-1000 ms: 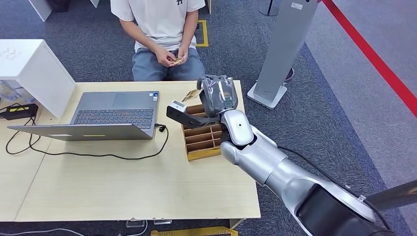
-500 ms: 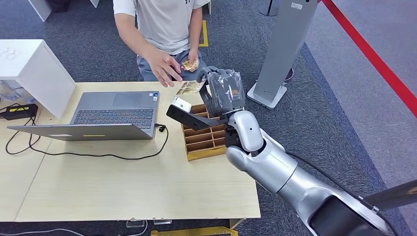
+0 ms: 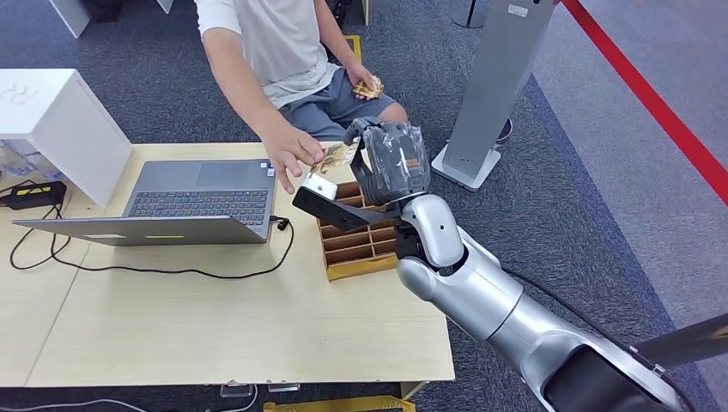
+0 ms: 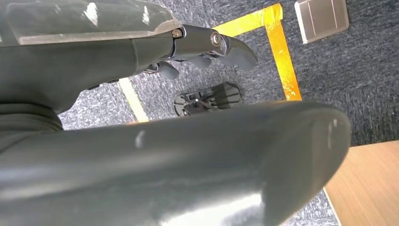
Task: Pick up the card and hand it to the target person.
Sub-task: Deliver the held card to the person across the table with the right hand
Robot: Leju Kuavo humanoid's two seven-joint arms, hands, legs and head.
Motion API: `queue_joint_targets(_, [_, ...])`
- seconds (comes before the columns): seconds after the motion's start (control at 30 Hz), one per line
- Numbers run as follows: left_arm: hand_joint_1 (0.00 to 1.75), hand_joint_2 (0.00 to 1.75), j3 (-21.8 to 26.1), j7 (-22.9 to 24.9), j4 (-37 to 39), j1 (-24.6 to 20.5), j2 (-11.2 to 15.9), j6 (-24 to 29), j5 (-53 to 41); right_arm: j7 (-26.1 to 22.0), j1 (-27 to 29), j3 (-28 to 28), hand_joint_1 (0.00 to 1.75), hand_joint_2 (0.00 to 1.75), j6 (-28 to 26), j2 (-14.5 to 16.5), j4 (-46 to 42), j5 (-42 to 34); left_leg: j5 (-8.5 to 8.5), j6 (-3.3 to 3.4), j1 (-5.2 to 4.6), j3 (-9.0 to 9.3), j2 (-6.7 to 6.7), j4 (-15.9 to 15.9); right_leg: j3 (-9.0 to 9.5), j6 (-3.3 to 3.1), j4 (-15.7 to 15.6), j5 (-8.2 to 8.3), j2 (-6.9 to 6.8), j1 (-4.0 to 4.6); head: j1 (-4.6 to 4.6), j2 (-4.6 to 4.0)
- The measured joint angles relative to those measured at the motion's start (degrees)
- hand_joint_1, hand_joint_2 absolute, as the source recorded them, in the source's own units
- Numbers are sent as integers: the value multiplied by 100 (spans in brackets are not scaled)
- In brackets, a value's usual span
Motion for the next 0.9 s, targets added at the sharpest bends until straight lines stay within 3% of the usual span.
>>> queue_joint_targets(0.03, [0, 0, 0, -1, 0, 0, 0, -7, -2, -5, 1, -2, 147, 175, 4, -1, 0, -2, 0, 0, 0, 0, 0, 0, 0, 0, 0, 0, 0, 0, -1, 0])
queue_joint_targets(0.17, [0, 0, -1, -13, 0, -1, 1, 15, -71, -44, 12, -21, 9, 175, 47, -1, 4, -67, 0, 0, 0, -1, 0, 0, 0, 0, 0, 0, 0, 0, -2, 0])
queue_joint_targets(0.2, [0, 0, -1, -30, 0, -2, 1, 15, -78, -75, 20, -28, 0, 175, 58, -1, 5, -131, 0, 0, 0, -1, 0, 0, 0, 0, 0, 0, 0, 0, -2, 0])
queue_joint_targets(0.3, [0, 0, 2, -58, 0, -1, 1, 6, -43, -355, 82, -70, 0, 175, 142, 2, 7, -720, 0, 0, 0, -2, 0, 0, 0, 0, 0, 0, -1, 0, 2, 0])
queue_joint_targets(0.53, [0, 0, 31, -47, 0, 31, 1, 16, 61, -1480, 520, -283, 0, 175, 249, -9, 27, -3046, -1, 0, 0, -3, -1, 0, 0, 1, -1, -1, -2, 0, 2, 0])
queue_joint_targets(0.7, [0, 0, 49, -46, 0, 67, 3, 56, 153, -2074, 876, -450, 0, 175, 243, -90, 9, -4268, -2, 0, 0, 2, -1, 0, -1, 1, -4, -1, -1, 0, -1, 0])
queue_joint_targets(0.9, [0, 0, 137, 43, 0, 102, 3, 132, 276, -2702, 1859, -813, 0, 175, 261, -278, -268, -5554, -4, 1, 0, -2, -3, 0, -1, 2, -5, -3, -3, 0, 1, 0])
